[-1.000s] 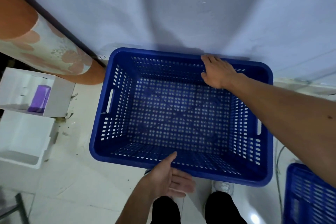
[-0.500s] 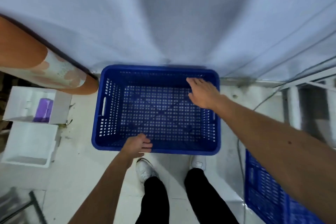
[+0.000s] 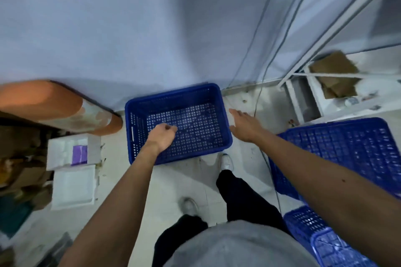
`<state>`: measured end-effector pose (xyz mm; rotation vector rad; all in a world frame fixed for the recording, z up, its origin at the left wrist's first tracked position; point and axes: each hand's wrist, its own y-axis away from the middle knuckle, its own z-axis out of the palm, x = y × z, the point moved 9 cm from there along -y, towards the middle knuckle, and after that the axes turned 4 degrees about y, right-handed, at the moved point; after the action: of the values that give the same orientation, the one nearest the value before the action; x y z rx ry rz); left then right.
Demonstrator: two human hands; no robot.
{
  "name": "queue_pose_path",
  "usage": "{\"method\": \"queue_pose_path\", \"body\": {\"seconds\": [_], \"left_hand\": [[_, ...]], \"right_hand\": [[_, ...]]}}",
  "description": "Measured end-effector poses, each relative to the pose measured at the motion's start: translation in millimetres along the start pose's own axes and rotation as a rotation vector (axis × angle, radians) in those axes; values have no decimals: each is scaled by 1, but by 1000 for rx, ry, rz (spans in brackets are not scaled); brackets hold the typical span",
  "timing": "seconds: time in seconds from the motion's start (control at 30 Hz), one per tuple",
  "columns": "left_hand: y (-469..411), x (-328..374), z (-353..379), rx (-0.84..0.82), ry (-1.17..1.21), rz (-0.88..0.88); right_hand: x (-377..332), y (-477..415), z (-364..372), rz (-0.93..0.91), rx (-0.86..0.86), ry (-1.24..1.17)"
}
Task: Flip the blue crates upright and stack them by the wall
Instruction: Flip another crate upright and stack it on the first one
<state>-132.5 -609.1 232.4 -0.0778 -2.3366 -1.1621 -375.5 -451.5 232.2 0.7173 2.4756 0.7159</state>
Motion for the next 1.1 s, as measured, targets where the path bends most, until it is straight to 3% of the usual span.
{"method": "queue_pose_path", "body": {"seconds": [0.27,0.47,0.8,1.1], "left_hand": [[98,64,43,-116,-231,373],[159,84,116,-248,-363,522],[281,102,322,-471,-584,731],[405,44,535,-588,-743,672]], "right_hand": [[51,146,40,276,139,-180],[100,258,71,465,281,-285],[214,457,168,753,361,-472],[350,616,298,858,334,-627]]}}
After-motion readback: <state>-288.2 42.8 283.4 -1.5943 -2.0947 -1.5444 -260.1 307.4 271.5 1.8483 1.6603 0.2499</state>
